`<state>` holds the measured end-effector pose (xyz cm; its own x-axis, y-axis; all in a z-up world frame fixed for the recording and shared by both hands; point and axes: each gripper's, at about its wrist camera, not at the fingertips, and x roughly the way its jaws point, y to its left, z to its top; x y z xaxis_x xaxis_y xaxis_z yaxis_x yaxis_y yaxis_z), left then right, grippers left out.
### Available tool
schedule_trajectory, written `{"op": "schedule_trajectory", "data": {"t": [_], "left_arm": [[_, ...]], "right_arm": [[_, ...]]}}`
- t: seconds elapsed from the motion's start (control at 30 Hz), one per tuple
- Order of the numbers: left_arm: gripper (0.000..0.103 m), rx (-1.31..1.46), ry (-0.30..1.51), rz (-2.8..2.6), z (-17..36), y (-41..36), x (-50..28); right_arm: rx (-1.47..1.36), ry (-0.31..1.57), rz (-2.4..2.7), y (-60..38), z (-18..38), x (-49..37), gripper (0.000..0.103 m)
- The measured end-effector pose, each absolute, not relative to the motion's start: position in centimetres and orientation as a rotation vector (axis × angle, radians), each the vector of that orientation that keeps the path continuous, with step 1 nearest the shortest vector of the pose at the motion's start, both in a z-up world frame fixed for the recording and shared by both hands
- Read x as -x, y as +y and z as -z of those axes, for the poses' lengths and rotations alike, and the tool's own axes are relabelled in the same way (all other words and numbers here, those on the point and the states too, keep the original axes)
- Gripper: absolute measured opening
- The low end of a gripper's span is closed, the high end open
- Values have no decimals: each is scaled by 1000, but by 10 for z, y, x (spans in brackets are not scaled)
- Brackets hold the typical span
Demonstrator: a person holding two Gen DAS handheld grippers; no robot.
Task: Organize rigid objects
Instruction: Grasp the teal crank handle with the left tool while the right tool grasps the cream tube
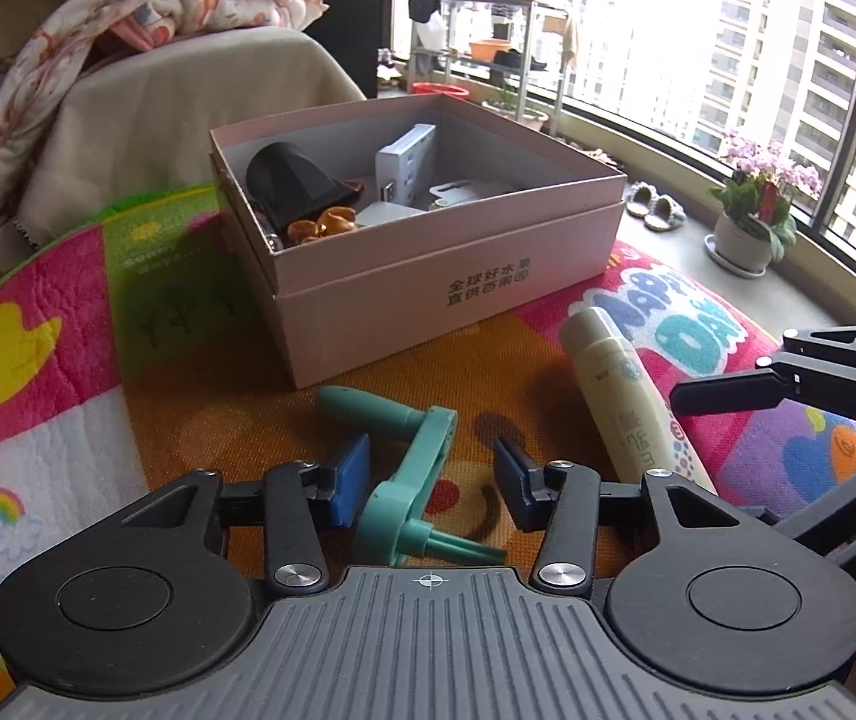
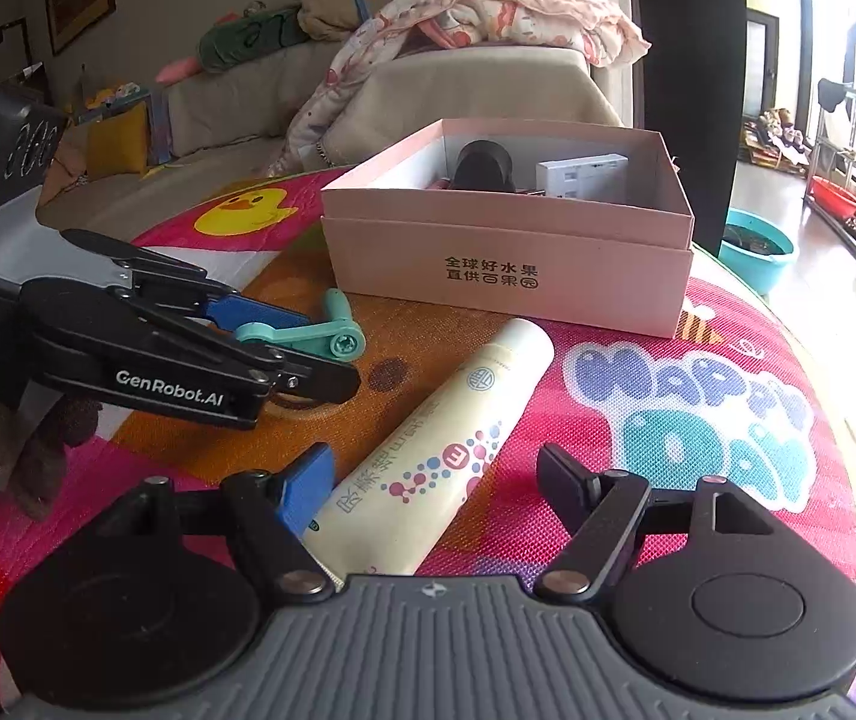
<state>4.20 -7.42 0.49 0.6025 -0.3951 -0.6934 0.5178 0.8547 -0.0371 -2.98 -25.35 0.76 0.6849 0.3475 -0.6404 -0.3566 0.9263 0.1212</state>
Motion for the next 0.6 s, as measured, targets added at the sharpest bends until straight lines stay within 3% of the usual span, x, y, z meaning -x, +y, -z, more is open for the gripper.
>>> {"op": "schedule_trajectory", "data": {"t": [0.07, 0.2, 0.6], "left_arm": [[35, -179, 750, 517, -5, -75, -44], [20, -161, 743, 519, -4, -65, -37], [18, -128, 738, 470, -5, -49, 29]], "right_arm": [[15, 714, -393, -253, -8, 30, 75], [15, 714, -393, -254, -8, 30, 75], [-69, 739, -279, -251, -11, 3, 75]]}}
